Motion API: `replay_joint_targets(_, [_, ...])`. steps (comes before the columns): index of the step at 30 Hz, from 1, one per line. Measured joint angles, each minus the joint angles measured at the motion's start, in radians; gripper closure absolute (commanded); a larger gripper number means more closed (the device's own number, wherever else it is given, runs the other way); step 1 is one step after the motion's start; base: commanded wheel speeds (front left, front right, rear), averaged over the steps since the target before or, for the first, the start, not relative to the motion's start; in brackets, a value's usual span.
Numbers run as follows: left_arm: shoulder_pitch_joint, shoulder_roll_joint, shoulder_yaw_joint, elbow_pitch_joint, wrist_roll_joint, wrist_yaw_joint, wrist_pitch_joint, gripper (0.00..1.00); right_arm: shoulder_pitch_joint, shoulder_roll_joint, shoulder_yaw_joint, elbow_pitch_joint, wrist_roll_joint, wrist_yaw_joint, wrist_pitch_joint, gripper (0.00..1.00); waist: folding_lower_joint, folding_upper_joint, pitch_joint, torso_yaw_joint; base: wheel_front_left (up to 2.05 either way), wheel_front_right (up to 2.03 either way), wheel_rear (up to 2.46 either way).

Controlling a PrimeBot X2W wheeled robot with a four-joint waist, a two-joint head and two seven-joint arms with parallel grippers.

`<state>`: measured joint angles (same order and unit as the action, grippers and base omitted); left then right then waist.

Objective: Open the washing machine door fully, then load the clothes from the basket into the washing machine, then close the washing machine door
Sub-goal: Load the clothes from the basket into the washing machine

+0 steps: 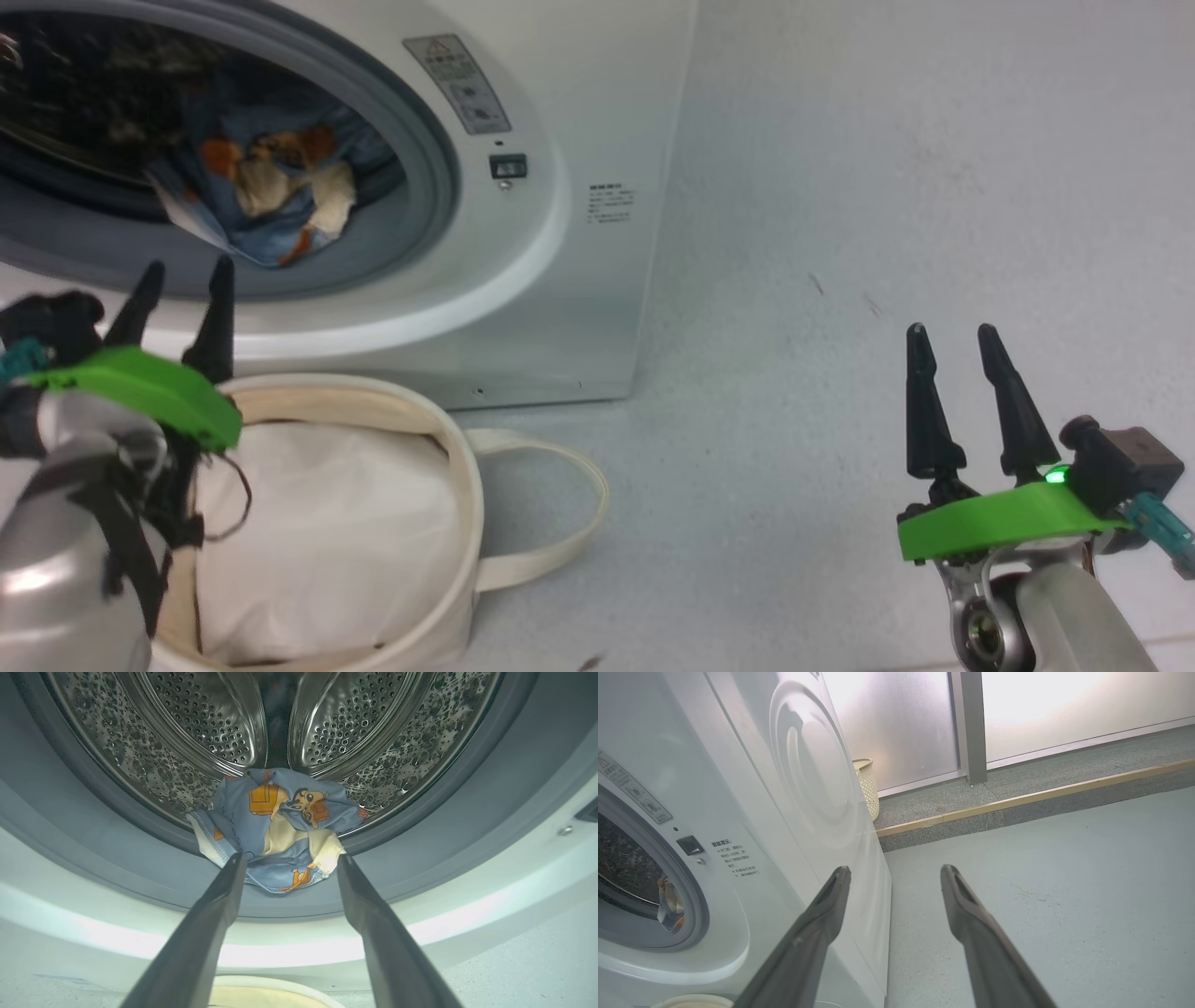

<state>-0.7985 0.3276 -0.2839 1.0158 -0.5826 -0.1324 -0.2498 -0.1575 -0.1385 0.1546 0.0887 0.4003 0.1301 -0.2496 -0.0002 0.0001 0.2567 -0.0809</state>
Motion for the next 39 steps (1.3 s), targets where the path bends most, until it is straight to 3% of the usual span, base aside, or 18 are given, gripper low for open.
replay_joint_targets(11, [0.241,-0.011,0.102,-0.246,0.091,0.000,0.000,0.00,0.011,-0.032,0.031,0.030,0.026,0.000,0.000,0.00,0.0002,0.0000,-0.111,0.077,0.00,0.00,0.00])
replay_joint_targets(22, [0.506,-0.025,0.190,-0.395,0.175,0.000,0.000,0.00,0.092,-0.060,0.073,0.068,0.058,0.000,0.000,0.00,-0.0001,0.0000,-0.256,0.098,0.00,0.00,0.00])
replay_joint_targets(39, [0.557,-0.059,0.233,-0.470,0.210,0.000,0.000,0.00,0.101,-0.061,0.094,0.075,0.077,0.000,0.000,0.00,0.0003,0.0000,-0.267,0.112,0.00,0.00,0.00])
